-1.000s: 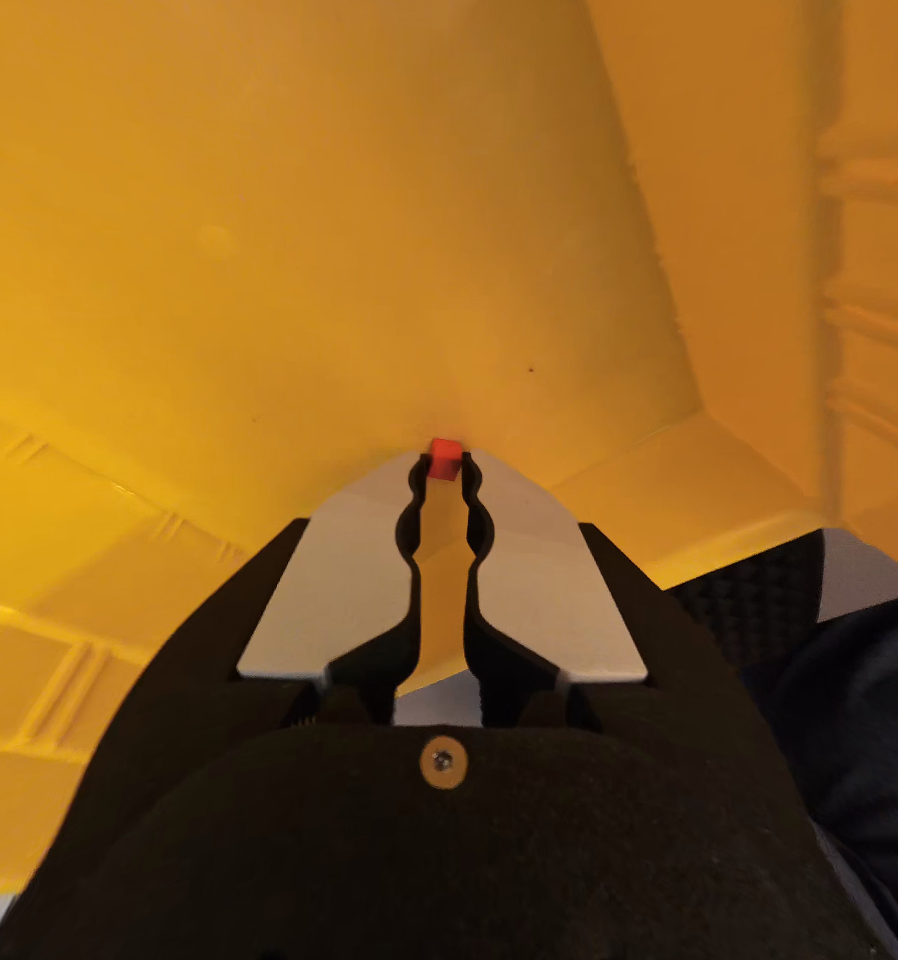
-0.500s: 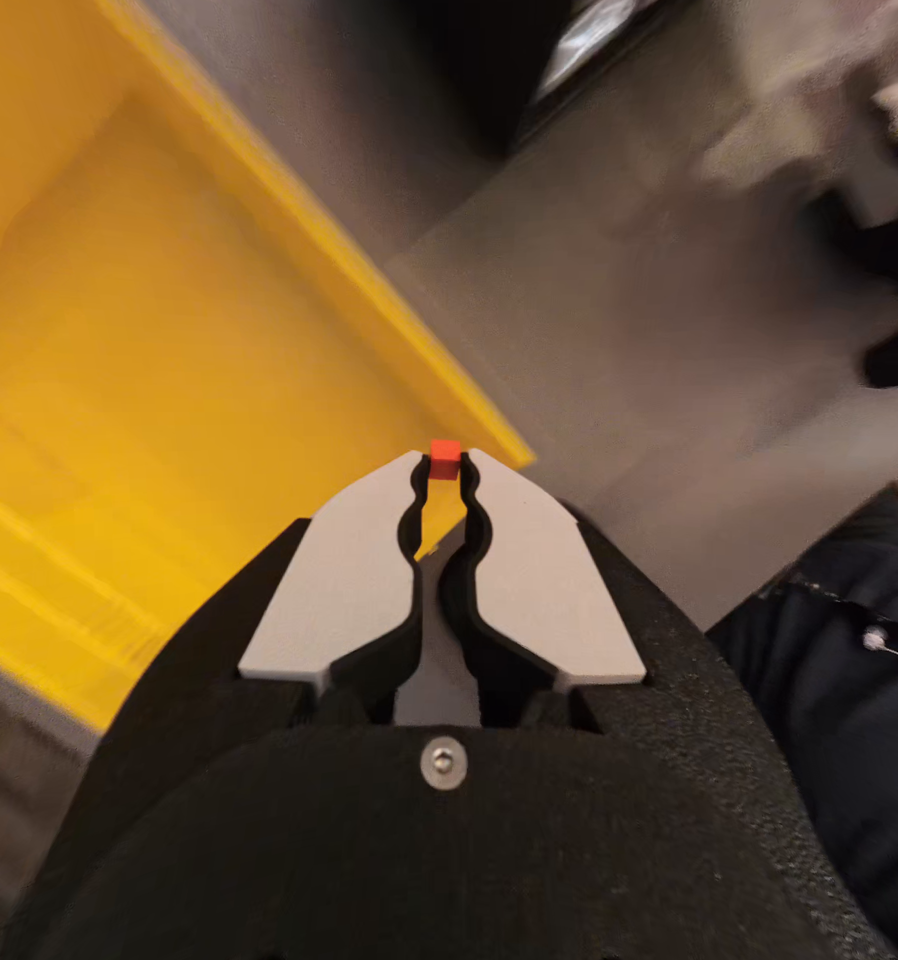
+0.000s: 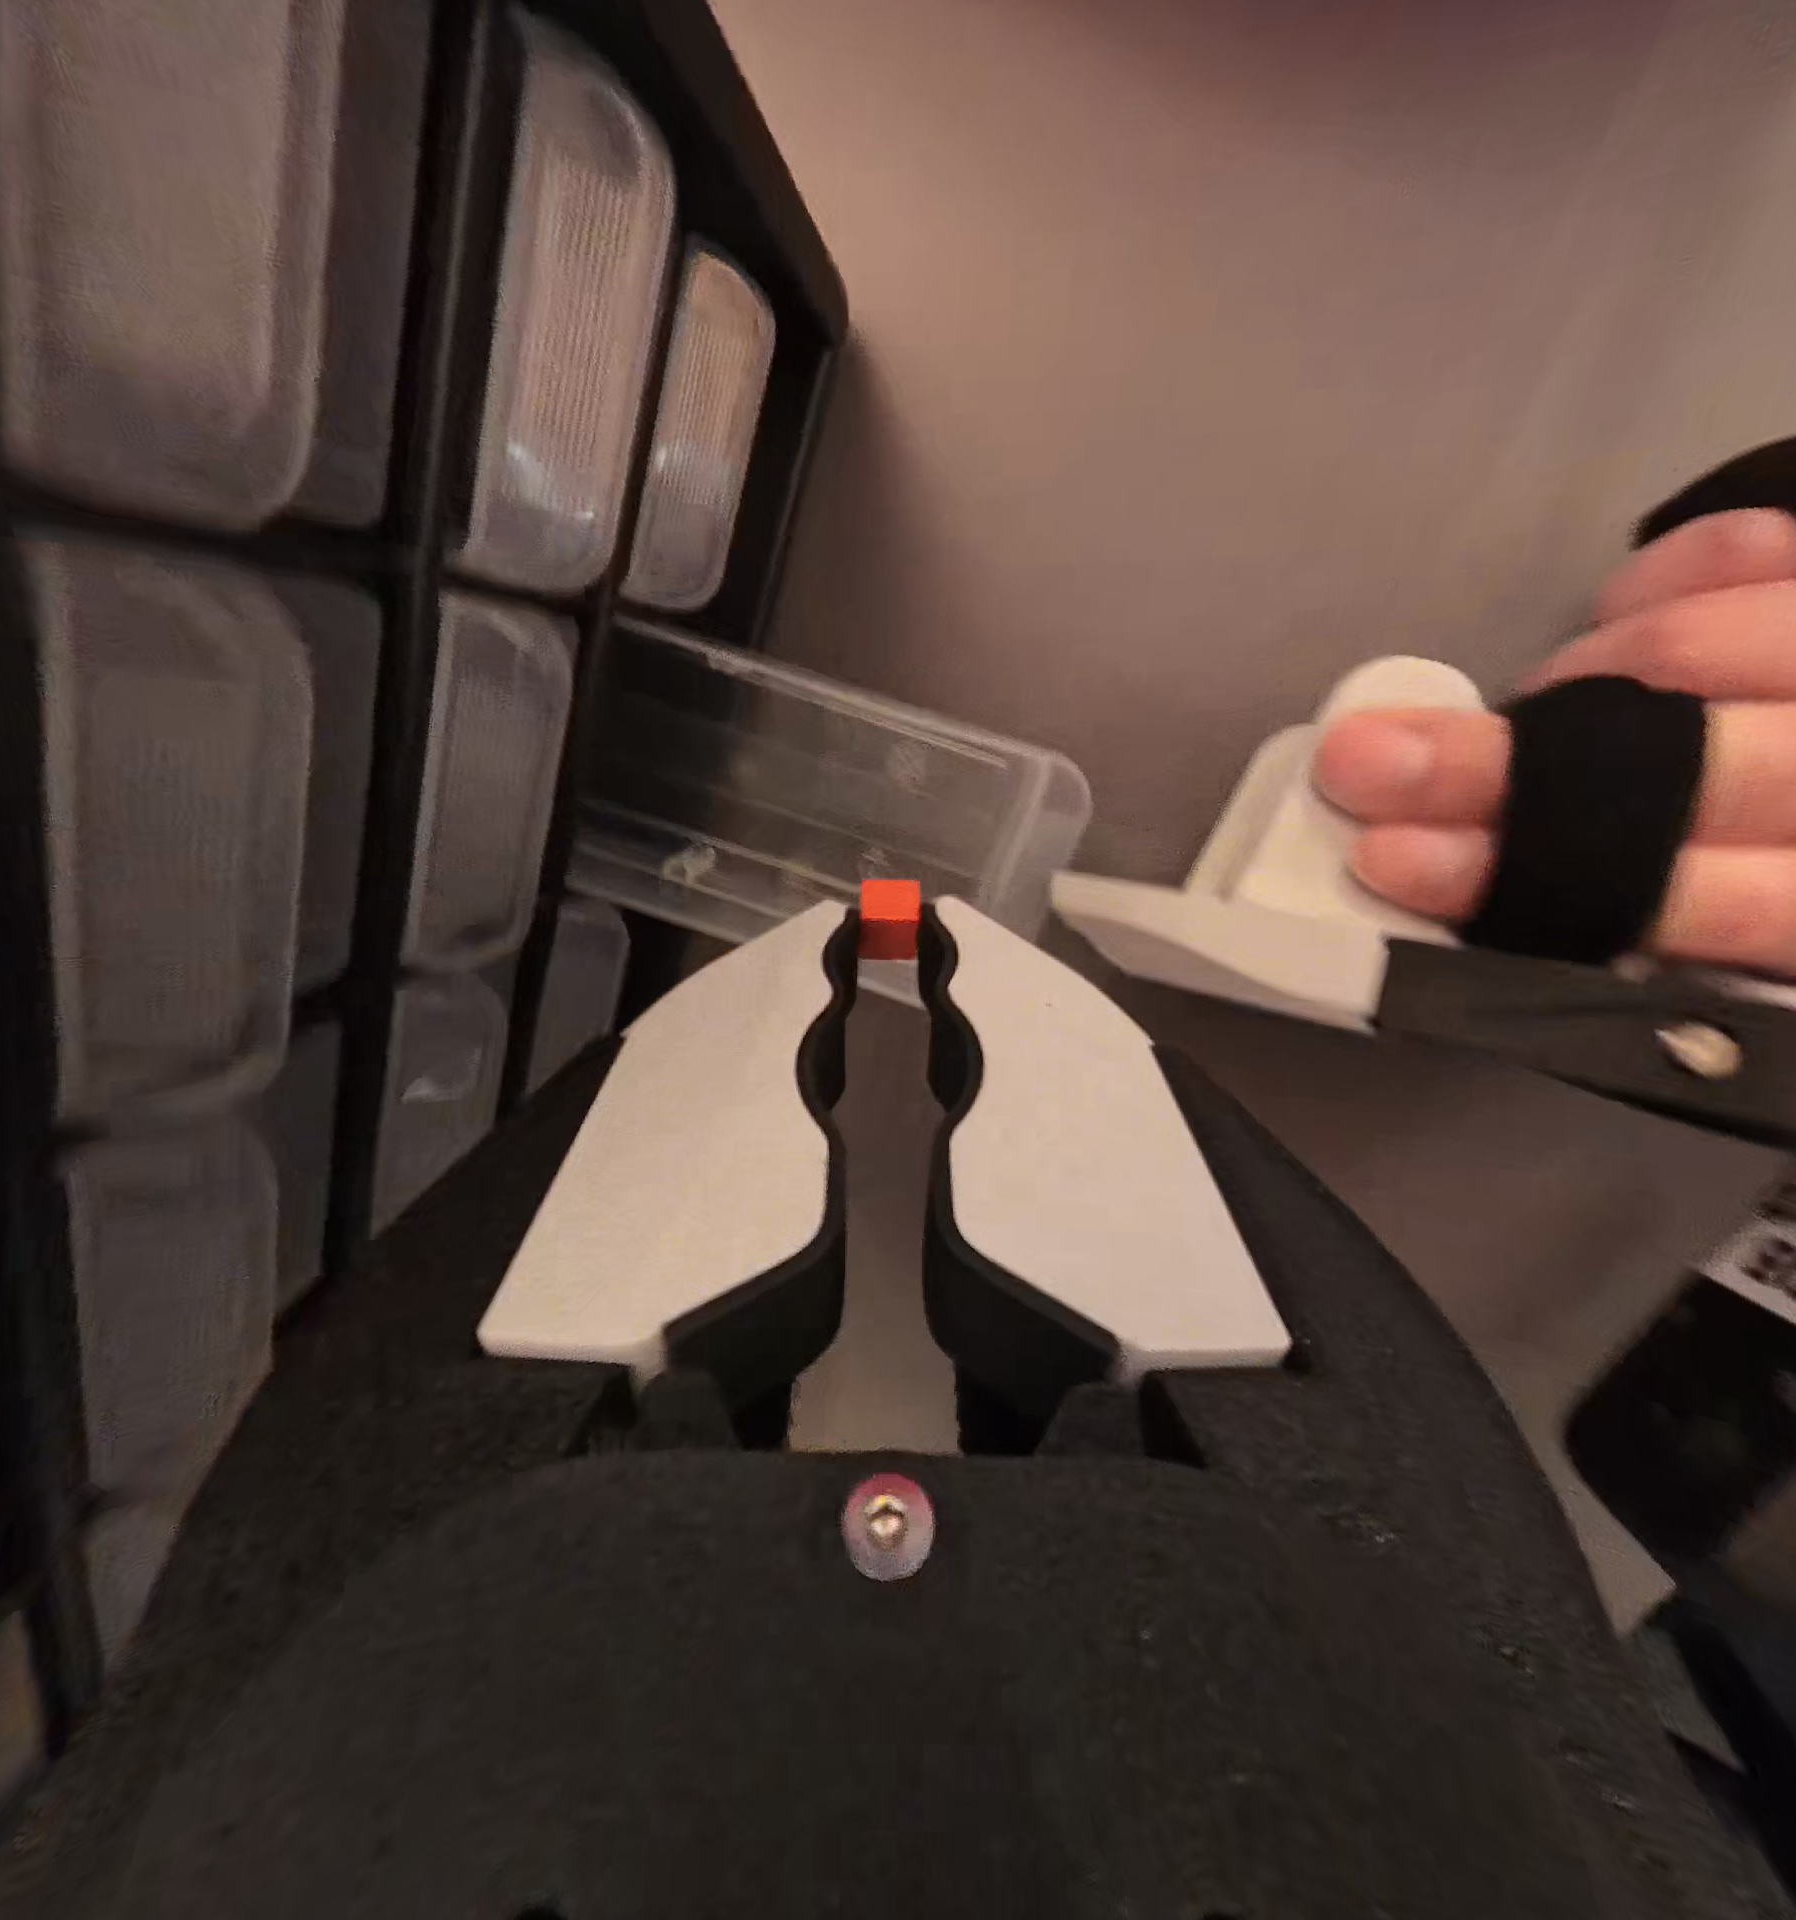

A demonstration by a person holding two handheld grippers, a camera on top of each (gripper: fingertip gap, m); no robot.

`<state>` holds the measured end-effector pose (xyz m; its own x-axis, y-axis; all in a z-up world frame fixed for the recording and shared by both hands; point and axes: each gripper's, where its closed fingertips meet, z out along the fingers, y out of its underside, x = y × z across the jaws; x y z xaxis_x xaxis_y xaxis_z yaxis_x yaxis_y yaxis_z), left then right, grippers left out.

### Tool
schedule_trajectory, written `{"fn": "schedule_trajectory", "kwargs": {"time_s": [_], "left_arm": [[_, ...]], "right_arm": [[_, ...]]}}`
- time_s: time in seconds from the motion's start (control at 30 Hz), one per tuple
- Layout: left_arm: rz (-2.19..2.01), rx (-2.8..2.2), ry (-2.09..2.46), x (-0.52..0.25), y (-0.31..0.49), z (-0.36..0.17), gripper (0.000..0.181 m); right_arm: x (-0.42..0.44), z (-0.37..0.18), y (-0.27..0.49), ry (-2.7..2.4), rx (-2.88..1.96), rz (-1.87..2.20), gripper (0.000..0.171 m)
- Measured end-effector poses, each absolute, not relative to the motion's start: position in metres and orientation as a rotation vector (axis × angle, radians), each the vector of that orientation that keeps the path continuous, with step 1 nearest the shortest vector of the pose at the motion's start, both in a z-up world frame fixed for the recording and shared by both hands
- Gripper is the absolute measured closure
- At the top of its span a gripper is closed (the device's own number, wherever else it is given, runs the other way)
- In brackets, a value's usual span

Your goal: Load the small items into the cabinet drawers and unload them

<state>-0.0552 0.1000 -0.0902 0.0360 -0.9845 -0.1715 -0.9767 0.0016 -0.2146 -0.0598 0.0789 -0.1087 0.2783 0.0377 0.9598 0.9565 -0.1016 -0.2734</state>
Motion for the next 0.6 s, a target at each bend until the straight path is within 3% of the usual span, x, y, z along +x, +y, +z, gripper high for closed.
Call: {"fn": "schedule_trajectory", "kwargs": {"time_s": [0.47,0.6], "left_arm": [[0.224,-1.999,2.156,-0.047,0.120,-0.131,0.170],[0.262,-1.982,2.129,-0.051,0.124,-0.124,0.160]], "right_arm": [[-0.049,-0.102,0.080,-0.874,-1.503,-0.910,0.147],[-0.049,-0.103,0.079,-0.863,-1.516,-0.886,0.147]]}}
